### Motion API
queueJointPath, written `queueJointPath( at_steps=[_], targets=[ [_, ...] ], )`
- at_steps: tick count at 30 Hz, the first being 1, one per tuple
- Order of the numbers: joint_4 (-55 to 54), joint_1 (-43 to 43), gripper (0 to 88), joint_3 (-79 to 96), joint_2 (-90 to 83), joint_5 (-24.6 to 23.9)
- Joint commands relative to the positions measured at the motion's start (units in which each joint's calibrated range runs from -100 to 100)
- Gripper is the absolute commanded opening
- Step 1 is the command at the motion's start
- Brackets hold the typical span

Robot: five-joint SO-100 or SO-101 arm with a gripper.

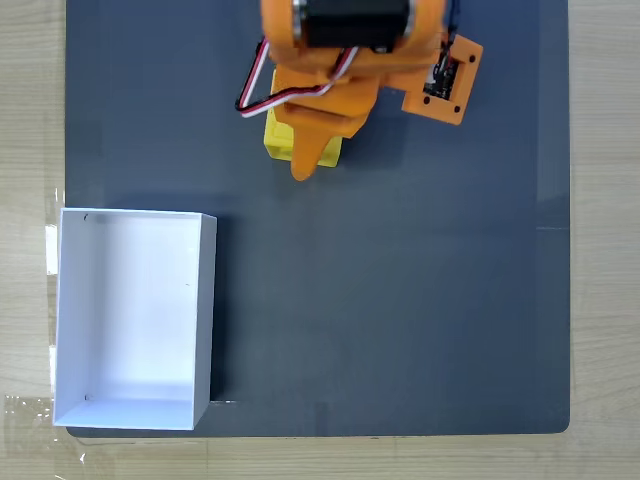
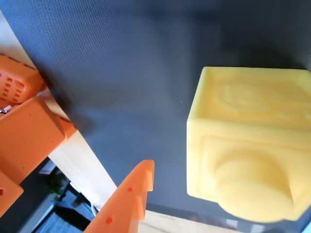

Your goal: Grasp a yellow block and put it in the box

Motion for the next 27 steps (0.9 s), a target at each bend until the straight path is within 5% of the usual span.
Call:
queueJointPath(
  at_steps=[1, 14, 22, 27],
  targets=[
    [-1.8, -0.5, 46.1, -2.7, 2.7, 0.1],
    [-5.6, 0.0, 45.1, -2.1, 10.7, 0.3],
    [-6.5, 0.1, 22.1, -2.1, 10.8, 0.4],
    [-6.6, -0.2, 18.4, -3.1, 10.1, 0.4]
  ],
)
